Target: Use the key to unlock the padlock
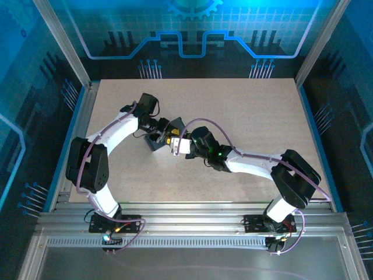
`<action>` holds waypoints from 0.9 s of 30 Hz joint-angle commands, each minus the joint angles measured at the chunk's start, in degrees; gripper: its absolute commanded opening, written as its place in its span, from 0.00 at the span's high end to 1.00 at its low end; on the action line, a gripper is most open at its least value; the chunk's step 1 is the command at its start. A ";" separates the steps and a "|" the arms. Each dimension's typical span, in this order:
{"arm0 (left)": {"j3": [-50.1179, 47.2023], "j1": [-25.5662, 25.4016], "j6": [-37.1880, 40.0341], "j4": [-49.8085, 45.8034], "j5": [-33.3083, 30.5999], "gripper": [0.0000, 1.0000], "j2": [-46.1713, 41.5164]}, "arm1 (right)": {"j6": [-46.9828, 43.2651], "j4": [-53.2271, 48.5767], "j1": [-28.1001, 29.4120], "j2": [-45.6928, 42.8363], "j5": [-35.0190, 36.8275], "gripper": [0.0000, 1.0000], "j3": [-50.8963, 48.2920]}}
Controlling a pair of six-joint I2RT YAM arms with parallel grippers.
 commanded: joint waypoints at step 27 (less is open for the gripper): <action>-1.88 -1.24 1.01 1.96 3.37 1.00 -3.57 | 112.79 20.25 -6.48 3.12 -24.08 1.00 -1.91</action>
